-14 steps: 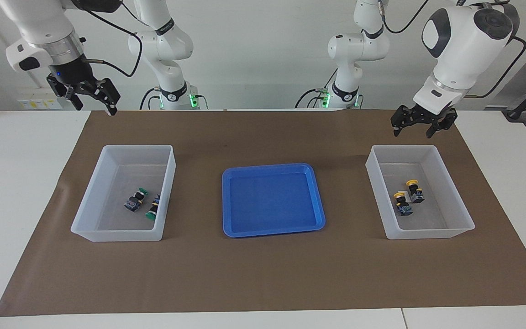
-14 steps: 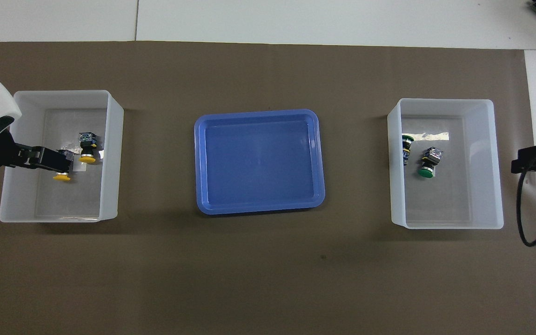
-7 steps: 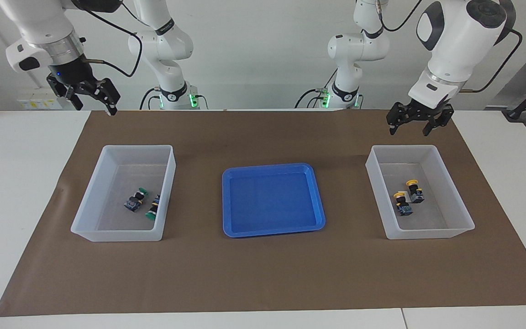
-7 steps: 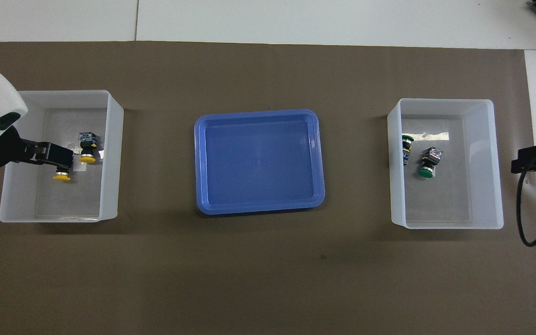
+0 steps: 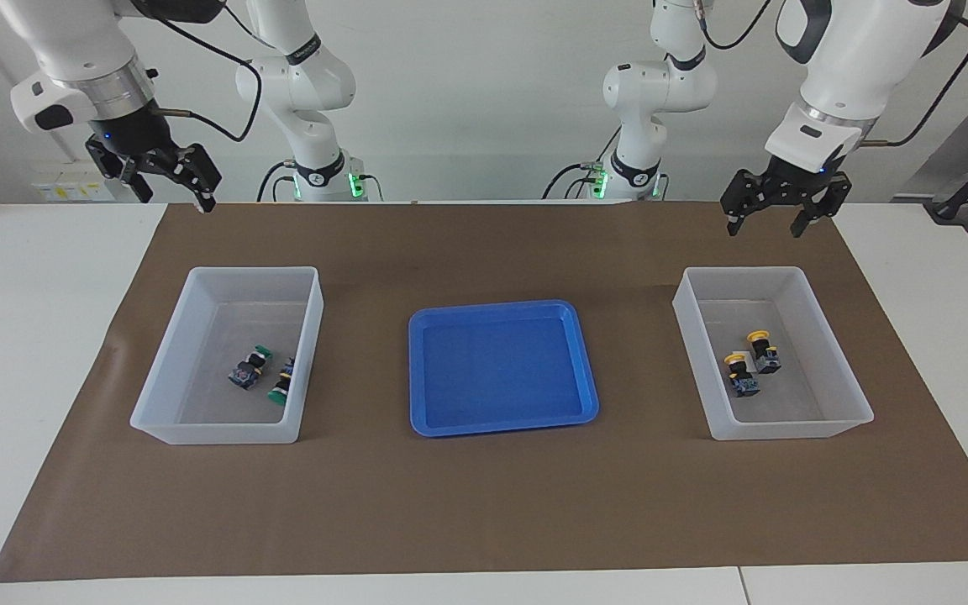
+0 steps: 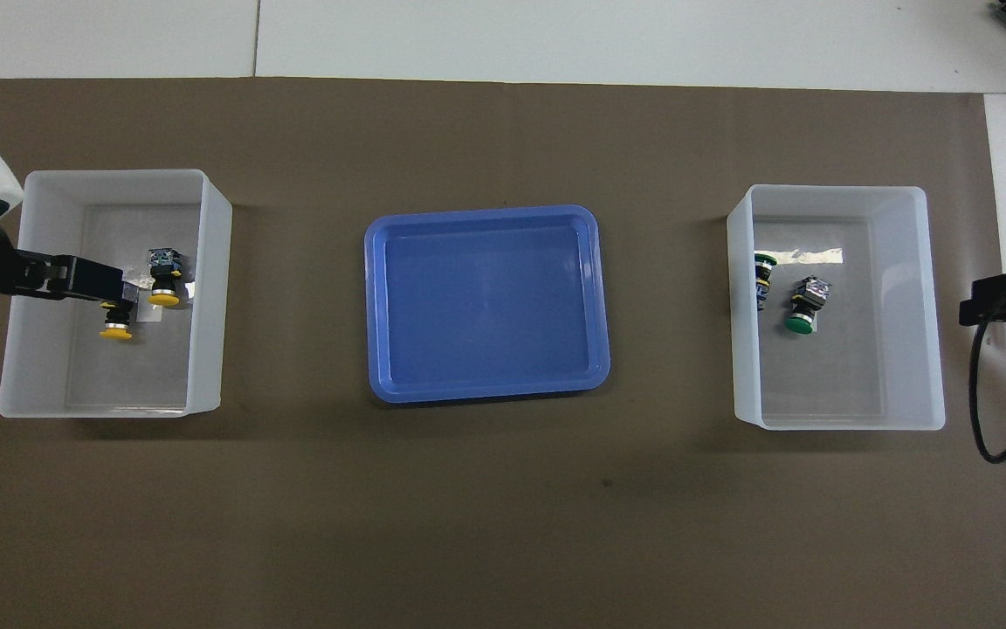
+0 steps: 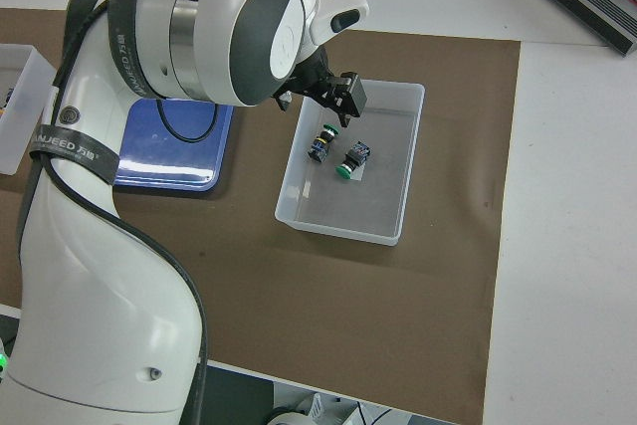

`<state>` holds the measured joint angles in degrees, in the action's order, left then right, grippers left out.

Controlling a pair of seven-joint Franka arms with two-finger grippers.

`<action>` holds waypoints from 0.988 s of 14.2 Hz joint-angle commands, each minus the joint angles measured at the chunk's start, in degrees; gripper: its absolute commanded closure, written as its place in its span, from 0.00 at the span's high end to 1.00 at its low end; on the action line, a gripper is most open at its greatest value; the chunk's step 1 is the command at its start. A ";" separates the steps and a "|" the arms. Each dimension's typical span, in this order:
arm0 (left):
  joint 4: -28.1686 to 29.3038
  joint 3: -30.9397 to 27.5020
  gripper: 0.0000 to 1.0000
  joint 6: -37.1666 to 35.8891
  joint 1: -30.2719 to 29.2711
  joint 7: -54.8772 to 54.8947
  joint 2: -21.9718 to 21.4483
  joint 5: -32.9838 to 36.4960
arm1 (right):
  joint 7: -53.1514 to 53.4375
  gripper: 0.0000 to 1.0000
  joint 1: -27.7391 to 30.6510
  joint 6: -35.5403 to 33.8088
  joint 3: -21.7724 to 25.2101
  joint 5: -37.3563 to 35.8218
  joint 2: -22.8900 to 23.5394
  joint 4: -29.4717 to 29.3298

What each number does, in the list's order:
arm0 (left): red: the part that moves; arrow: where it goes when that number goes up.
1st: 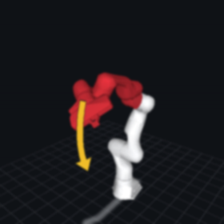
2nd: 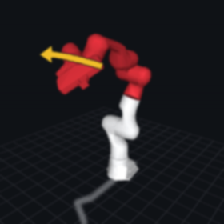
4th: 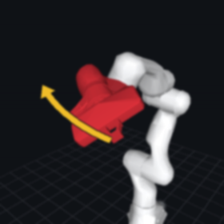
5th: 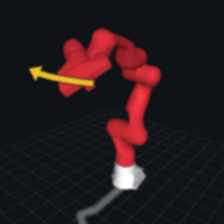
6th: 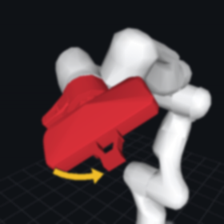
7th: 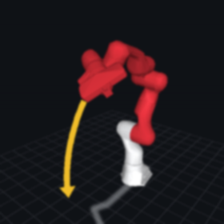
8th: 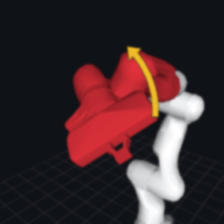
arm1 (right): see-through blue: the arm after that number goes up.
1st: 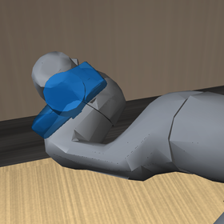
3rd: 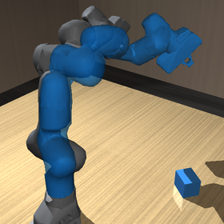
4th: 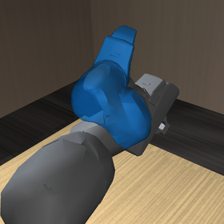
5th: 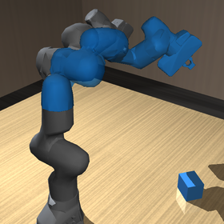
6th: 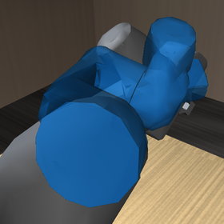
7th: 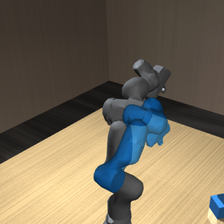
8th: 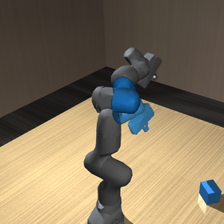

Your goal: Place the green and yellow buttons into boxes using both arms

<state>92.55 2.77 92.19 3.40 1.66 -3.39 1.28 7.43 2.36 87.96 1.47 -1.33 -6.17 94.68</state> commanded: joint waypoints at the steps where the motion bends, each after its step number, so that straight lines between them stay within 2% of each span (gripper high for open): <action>1: -7.20 -0.13 1.00 -4.39 0.38 -0.87 3.65 0.21 | 0.30 1.00 0.19 -0.51 -0.16 0.89 -0.60 0.41; 5: -2.47 -0.13 1.00 -1.32 0.73 -0.87 2.07 0.21 | 0.30 1.00 0.28 -0.51 -0.15 0.89 -0.60 0.41; 14: 1.32 -0.04 1.00 -1.66 0.64 -0.78 0.05 0.21 | 0.30 1.00 0.28 -0.51 -0.15 0.89 -0.60 0.41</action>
<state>91.28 3.04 90.14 3.52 1.65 -1.25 1.27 7.43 2.36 87.96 1.47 -1.33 -6.17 94.68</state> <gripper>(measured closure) 0.000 0.000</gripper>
